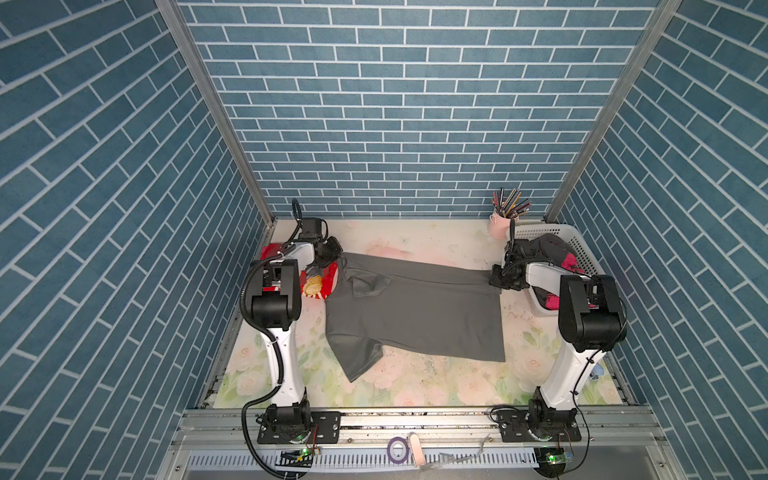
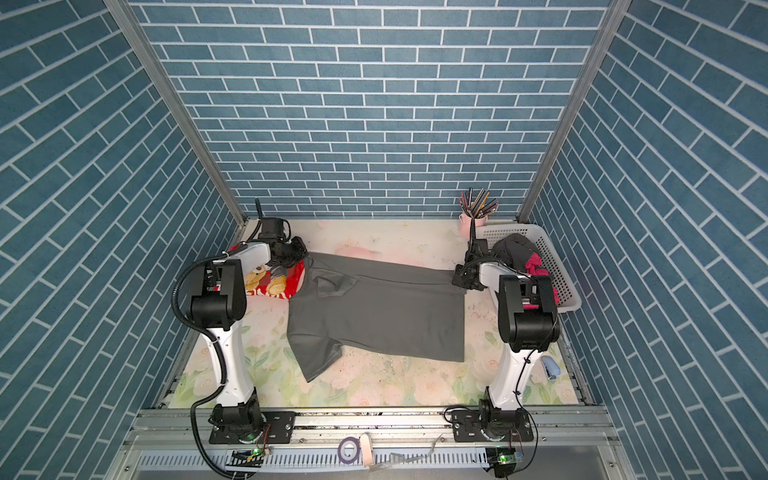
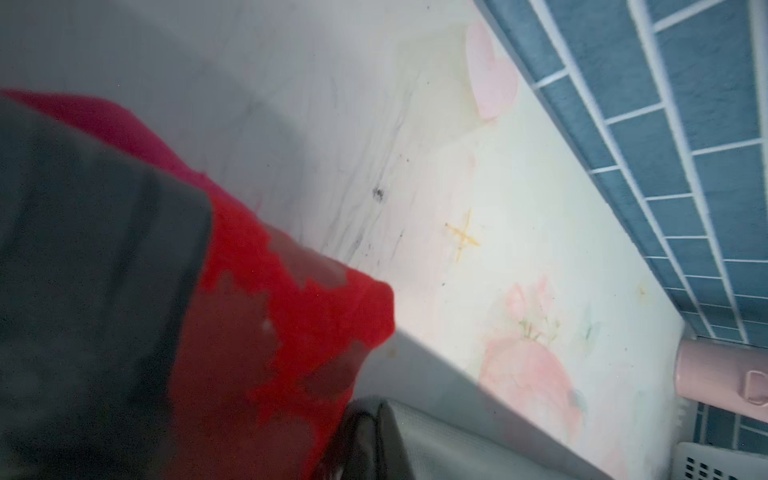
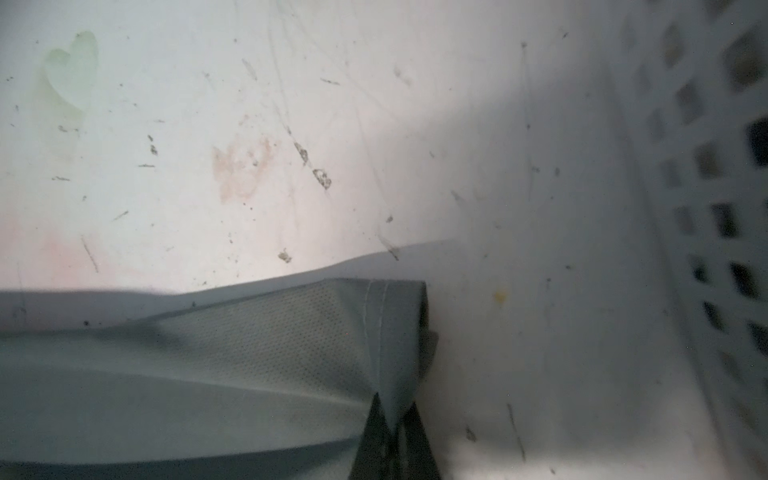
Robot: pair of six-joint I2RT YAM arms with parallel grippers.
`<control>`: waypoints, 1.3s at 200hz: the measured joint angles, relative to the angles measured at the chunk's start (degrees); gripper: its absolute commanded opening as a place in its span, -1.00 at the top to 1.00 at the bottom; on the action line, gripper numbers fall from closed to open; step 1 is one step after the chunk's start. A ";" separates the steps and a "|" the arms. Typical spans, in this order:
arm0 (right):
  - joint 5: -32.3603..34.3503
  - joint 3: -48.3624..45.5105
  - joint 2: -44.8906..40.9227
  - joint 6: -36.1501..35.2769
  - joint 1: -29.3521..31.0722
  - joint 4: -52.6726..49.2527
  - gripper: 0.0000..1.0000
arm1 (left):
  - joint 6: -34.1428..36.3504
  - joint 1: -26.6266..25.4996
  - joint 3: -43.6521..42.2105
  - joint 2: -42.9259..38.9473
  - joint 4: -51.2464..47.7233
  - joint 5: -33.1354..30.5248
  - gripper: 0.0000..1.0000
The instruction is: Fold and stack the t-shirts
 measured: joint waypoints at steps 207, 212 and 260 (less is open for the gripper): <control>0.02 2.93 -2.21 0.72 3.50 -2.86 -0.51 | 1.70 -8.26 -3.13 -14.40 0.13 -2.45 -0.74; 0.07 2.60 -3.13 0.76 3.67 -2.82 -0.57 | 2.21 -9.25 -3.76 -15.69 -0.44 -3.67 -0.74; 0.48 -3.52 -14.38 2.23 6.93 -2.25 -0.82 | 8.68 -20.24 -14.08 -31.08 -6.54 -23.17 -0.74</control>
